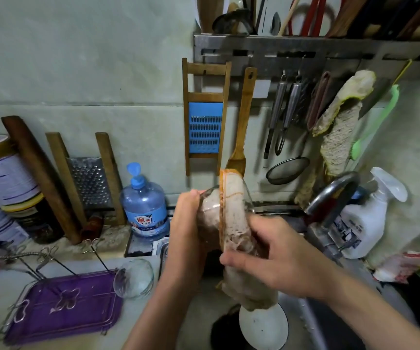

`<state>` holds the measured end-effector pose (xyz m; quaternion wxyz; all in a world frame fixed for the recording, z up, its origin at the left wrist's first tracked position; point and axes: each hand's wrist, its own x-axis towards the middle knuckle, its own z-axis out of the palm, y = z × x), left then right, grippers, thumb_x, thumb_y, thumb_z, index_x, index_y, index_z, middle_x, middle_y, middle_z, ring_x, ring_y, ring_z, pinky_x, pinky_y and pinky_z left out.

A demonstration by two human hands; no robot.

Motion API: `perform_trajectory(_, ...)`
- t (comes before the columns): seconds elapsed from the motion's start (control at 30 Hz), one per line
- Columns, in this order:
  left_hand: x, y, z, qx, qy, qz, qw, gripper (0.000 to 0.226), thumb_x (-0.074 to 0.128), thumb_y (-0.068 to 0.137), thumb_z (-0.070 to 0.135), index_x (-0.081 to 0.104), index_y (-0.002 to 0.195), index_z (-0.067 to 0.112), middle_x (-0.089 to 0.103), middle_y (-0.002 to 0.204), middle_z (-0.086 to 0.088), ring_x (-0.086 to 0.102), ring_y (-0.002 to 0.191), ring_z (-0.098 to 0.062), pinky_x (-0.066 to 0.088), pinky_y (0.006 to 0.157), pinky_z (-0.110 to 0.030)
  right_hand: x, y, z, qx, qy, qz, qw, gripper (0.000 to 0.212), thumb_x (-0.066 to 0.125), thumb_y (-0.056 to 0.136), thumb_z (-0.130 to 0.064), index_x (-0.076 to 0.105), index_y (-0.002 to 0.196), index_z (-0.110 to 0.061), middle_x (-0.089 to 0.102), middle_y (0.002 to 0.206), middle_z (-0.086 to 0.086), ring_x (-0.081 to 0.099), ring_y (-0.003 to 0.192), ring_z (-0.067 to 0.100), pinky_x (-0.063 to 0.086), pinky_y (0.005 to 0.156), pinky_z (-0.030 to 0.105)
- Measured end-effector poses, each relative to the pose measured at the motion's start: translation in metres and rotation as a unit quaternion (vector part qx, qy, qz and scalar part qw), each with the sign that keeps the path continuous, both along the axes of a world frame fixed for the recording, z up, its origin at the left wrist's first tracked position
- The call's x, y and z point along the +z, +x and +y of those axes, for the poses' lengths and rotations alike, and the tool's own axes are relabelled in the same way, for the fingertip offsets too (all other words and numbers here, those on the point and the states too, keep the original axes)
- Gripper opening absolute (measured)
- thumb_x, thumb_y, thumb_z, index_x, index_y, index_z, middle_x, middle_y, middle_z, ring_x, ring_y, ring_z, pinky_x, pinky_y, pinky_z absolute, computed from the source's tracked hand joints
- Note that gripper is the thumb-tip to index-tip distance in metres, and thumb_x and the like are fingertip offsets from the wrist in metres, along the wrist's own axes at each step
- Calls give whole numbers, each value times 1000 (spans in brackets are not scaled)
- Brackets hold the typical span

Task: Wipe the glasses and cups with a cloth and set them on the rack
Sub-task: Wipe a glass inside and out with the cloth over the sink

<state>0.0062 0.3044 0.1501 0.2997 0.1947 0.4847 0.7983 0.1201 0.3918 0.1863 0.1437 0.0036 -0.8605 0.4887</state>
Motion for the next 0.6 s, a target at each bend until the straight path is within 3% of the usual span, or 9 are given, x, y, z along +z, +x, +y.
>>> perform_trajectory(0.07,-1,1,2,-77,10,-84,993,57,37,95,43,77,72,10,72,76,-11,70,70,-19,56,59,-24,-11,-2,9,16,176,14,984,5,59,94,-28,61,98,-28,59,107,-32,50,109,-15,31,105,14)
perform_trajectory(0.13,-7,2,5,-122,13,-114,986,66,28,99,39,79,66,12,74,73,-8,71,66,-16,55,56,-21,-19,-4,17,42,280,10,959,23,49,98,-34,65,109,-20,60,126,-14,44,129,-1,8,120,25)
perform_trajectory(0.17,-9,2,5,-127,2,-123,984,67,28,99,39,79,66,12,74,75,-9,71,66,-16,56,56,-22,-21,-4,21,47,325,13,944,29,48,98,-35,66,111,-16,61,128,-4,44,132,8,4,121,28)
perform_trajectory(0.3,-13,-7,1,-127,-69,-117,983,63,31,96,45,78,67,16,72,69,-8,66,55,-17,48,56,-27,-26,-7,42,52,523,119,842,19,67,84,-8,72,102,-2,69,112,11,58,118,30,33,114,40)
perform_trajectory(0.4,-11,-13,-3,-117,-92,-113,982,62,32,96,43,77,62,18,69,63,-6,63,49,-16,51,47,-25,-20,-14,49,67,585,165,791,12,61,83,2,71,88,0,70,108,13,56,118,29,32,115,41)
perform_trajectory(0.43,-11,-14,-2,-104,-92,-109,984,62,32,97,42,77,62,19,70,63,-6,64,50,-15,52,46,-25,-21,-15,48,69,578,152,799,14,58,86,-3,71,91,0,70,110,12,56,119,27,32,114,41)
perform_trajectory(0.5,-13,-14,0,-80,-88,-93,988,62,32,98,41,78,63,18,72,69,-7,67,57,-18,54,54,-28,-24,-16,37,69,490,89,864,24,55,90,-18,70,104,-5,67,117,5,54,123,14,34,113,36)
perform_trajectory(0.57,-13,-13,2,-59,-93,-92,990,59,35,98,40,76,65,14,73,75,-10,69,65,-22,54,67,-31,-25,-16,19,62,295,37,953,28,56,92,-21,67,115,-8,61,123,-10,45,123,-9,33,110,18)
perform_trajectory(0.6,-13,-13,2,-44,-90,-93,991,55,37,97,39,74,67,12,72,75,-11,68,68,-23,53,69,-32,-26,-17,13,54,195,12,979,26,57,94,-20,65,117,-10,59,122,-17,45,120,-14,33,105,11)
